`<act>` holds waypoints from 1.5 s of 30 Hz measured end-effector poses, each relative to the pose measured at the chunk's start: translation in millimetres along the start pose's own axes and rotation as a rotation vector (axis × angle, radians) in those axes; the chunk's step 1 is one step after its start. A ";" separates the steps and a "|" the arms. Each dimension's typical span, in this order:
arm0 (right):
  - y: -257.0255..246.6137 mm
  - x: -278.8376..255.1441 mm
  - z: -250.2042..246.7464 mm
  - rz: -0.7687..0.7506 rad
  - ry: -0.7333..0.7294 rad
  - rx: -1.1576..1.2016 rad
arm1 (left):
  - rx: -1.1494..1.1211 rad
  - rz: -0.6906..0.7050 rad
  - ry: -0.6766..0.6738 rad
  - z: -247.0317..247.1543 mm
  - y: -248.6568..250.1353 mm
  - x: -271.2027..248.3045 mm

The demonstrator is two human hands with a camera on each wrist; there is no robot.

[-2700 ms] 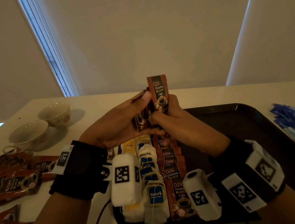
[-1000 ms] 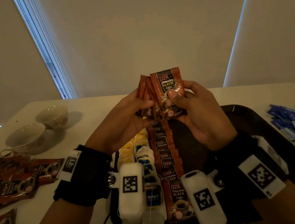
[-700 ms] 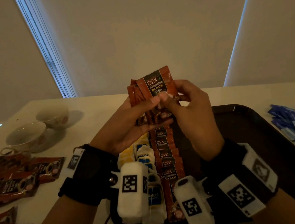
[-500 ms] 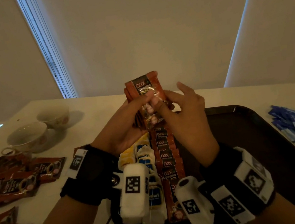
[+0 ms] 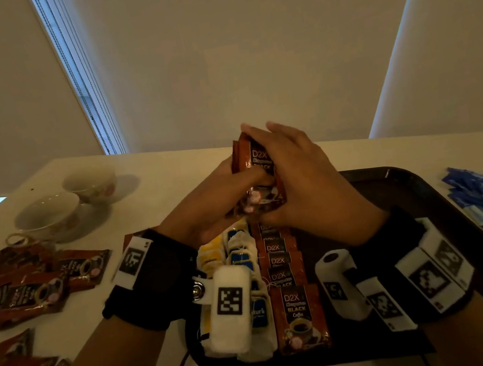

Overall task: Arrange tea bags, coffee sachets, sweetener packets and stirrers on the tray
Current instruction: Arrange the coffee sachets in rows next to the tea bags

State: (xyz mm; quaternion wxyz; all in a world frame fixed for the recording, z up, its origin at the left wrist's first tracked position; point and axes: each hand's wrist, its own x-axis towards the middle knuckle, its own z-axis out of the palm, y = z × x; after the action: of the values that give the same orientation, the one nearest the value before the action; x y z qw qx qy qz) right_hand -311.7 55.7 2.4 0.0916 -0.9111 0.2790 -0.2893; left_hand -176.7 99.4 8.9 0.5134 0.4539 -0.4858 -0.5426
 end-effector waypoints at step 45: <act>64.7 33.3 -41.4 0.815 -0.142 0.470 | -0.190 0.177 0.261 -46.4 20.6 -3.9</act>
State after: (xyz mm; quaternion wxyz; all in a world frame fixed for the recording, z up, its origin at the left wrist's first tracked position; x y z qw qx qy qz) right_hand -342.5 -16.8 30.8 0.4202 -0.6994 0.5338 -0.2220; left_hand -128.0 100.4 24.0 0.6584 0.4254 -0.3996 -0.4753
